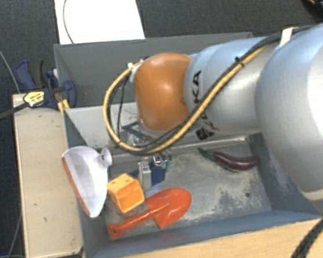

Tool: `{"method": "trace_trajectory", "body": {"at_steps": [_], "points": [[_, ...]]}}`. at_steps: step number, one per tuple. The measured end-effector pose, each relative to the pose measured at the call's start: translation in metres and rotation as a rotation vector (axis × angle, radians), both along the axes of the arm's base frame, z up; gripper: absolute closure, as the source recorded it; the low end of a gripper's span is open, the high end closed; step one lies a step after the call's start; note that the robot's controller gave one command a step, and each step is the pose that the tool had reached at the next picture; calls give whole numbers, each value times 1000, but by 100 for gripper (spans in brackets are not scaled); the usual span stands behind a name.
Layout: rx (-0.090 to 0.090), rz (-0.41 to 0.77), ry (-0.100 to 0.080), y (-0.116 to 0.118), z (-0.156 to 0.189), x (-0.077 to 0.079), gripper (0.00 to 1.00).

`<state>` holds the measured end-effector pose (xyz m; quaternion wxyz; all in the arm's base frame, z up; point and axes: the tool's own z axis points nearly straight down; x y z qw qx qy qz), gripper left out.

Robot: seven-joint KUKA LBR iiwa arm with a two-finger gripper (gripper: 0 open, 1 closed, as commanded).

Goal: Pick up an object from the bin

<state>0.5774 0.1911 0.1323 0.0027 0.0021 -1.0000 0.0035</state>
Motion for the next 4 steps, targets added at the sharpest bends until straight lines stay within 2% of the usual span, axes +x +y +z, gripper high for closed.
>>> {"method": "trace_trajectory", "body": {"at_steps": [1,2,3,4], "points": [[1,-8,-5,-2,4,1,0],[-7,-121,-3,24,12,-29,0],[-27,-533,-2,-6,-11,-14,0],[-38,-177,0,3,-26,-8,0]]}}
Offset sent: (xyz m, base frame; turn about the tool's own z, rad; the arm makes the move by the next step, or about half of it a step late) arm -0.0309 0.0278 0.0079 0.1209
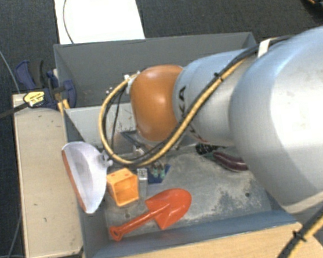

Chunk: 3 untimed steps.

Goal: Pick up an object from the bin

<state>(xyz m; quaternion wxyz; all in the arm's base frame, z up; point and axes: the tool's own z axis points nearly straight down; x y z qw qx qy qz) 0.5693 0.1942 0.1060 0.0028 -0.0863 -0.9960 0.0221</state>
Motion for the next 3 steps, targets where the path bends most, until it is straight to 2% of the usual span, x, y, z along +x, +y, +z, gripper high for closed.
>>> {"method": "trace_trajectory", "body": {"at_steps": [1,2,3], "points": [[-4,-244,-1,0,2,-3,0],[-41,-138,12,3,-28,3,100],[-41,-139,12,3,-28,3,100]]}}
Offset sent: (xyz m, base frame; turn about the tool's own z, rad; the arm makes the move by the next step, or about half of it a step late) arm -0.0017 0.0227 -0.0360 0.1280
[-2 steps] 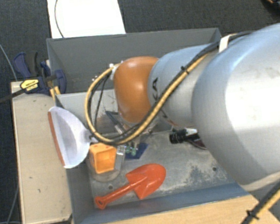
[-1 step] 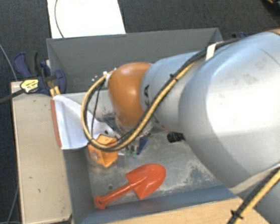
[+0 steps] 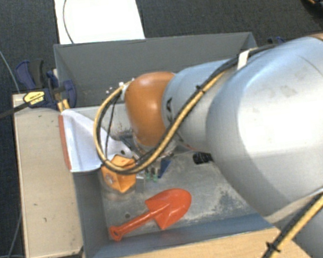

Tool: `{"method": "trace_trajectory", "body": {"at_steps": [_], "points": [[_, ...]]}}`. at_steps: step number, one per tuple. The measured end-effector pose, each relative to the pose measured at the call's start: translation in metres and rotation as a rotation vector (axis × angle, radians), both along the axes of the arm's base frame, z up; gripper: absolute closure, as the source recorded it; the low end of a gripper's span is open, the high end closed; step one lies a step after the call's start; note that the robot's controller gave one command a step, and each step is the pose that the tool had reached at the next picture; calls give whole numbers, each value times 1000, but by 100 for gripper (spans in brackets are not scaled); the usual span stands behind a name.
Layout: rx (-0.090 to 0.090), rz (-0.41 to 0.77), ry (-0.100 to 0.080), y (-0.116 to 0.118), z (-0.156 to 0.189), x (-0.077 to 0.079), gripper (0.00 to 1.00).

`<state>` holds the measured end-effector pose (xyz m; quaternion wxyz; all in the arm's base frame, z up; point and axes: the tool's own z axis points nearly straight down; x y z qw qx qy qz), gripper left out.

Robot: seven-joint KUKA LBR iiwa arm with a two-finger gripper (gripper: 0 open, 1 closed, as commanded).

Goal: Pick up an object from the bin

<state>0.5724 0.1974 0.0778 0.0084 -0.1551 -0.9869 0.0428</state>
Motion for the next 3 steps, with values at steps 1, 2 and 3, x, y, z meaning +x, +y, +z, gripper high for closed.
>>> {"method": "trace_trajectory", "body": {"at_steps": [1,2,3], "points": [[-1,-2,0,-1,1,0,100],[0,-5,-2,-2,15,-1,100],[0,-6,-3,-2,38,-1,100]]}}
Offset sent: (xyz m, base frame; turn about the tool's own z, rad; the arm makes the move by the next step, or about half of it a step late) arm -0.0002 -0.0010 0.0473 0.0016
